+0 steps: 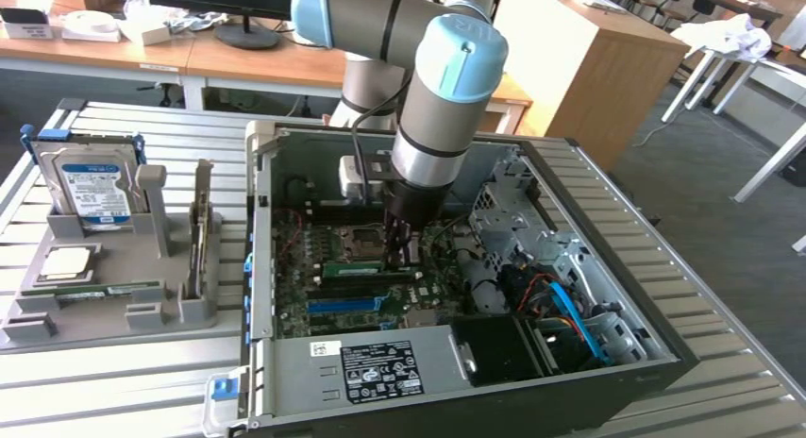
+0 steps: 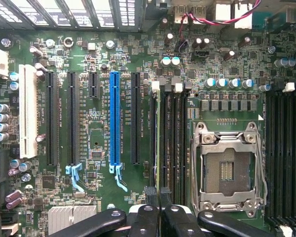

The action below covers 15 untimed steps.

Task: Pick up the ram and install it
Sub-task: 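Insert the ram into the slot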

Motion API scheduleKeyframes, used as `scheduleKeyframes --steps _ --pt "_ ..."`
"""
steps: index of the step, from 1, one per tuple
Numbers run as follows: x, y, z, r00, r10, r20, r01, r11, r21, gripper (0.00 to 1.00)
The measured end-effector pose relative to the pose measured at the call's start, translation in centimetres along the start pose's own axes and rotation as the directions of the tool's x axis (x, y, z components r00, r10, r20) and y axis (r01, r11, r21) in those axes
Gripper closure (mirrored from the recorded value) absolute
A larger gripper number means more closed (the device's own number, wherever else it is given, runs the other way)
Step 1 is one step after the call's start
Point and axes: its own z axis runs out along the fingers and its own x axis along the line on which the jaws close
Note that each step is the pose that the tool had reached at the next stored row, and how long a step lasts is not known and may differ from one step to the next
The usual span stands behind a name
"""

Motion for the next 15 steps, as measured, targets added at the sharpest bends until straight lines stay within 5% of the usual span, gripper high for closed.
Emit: scheduleKeyframes --steps 15 --pt "0.04 0.00 0.00 1.0000 -0.003 0.0001 0.003 1.0000 -0.0002 0.88"
